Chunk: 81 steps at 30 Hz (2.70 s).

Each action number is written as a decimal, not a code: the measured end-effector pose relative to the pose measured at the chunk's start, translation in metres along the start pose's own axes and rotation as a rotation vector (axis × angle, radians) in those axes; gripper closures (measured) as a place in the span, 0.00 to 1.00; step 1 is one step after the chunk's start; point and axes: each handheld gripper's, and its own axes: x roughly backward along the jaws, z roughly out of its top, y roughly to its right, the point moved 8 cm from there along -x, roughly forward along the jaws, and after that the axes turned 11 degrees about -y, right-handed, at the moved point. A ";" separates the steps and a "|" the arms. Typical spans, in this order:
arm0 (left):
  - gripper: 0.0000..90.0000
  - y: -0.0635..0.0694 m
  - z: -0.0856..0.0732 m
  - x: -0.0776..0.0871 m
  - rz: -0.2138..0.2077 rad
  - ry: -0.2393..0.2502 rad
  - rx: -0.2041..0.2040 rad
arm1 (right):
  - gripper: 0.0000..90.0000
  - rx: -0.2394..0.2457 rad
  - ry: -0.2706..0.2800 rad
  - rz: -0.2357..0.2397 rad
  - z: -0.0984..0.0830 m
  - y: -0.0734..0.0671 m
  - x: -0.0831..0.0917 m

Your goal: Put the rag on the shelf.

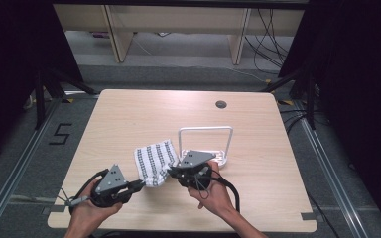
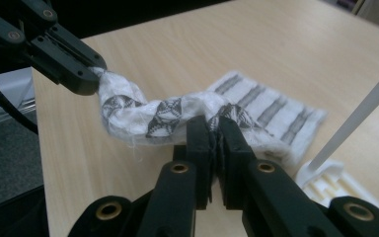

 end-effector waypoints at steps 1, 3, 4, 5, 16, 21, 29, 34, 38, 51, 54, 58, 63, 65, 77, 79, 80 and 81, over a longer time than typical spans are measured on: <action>0.95 -0.002 0.006 0.005 0.004 0.024 0.006 | 0.96 0.002 -0.001 0.002 0.006 0.000 0.003; 0.95 -0.005 0.017 0.015 0.008 0.062 0.011 | 0.96 0.017 0.018 -0.004 0.019 0.003 0.010; 0.95 -0.007 0.023 0.021 0.016 0.076 0.013 | 0.96 0.021 0.028 -0.003 0.026 0.004 0.013; 0.95 -0.007 0.023 0.021 0.016 0.076 0.013 | 0.96 0.031 0.032 -0.006 0.032 0.005 0.016; 0.95 -0.015 0.069 0.067 -0.007 0.167 -0.006 | 0.96 0.010 0.091 0.011 0.070 0.007 0.061; 0.95 -0.007 0.086 0.081 -0.032 0.179 -0.029 | 0.96 0.019 0.123 0.027 0.077 0.004 0.080; 0.95 0.005 0.111 0.088 -0.097 0.207 -0.049 | 0.96 -0.012 0.144 0.030 0.074 -0.002 0.112; 0.95 0.012 0.123 0.084 -0.121 0.205 -0.067 | 0.96 -0.026 0.174 0.023 0.069 0.003 0.129; 0.95 0.014 0.136 0.078 -0.134 0.212 -0.074 | 0.96 -0.043 0.182 -0.020 0.062 0.014 0.141; 0.95 0.016 0.171 0.061 -0.149 0.228 -0.090 | 0.96 -0.087 0.209 -0.091 0.052 0.039 0.165; 0.95 0.018 0.179 0.059 -0.149 0.232 -0.099 | 0.96 -0.103 0.210 -0.092 0.050 0.041 0.171; 0.95 0.016 0.188 0.056 -0.147 0.232 -0.100 | 0.96 -0.103 0.226 -0.116 0.050 0.048 0.178; 0.95 0.012 0.198 0.053 -0.137 0.235 -0.094 | 0.96 -0.131 0.239 -0.114 0.050 0.055 0.183; 0.95 0.010 0.202 0.050 -0.136 0.239 -0.090 | 0.96 -0.134 0.232 -0.122 0.050 0.059 0.185; 0.95 0.001 0.226 0.039 -0.117 0.242 -0.091 | 0.95 -0.186 0.237 -0.130 0.054 0.078 0.190; 0.95 -0.002 0.232 0.038 -0.109 0.245 -0.088 | 0.95 -0.178 0.232 -0.140 0.056 0.082 0.191; 0.95 -0.003 0.234 0.038 -0.109 0.248 -0.087 | 0.95 -0.183 0.231 -0.141 0.057 0.084 0.191; 0.95 -0.005 0.236 0.037 -0.105 0.247 -0.083 | 0.95 -0.197 0.232 -0.140 0.058 0.085 0.191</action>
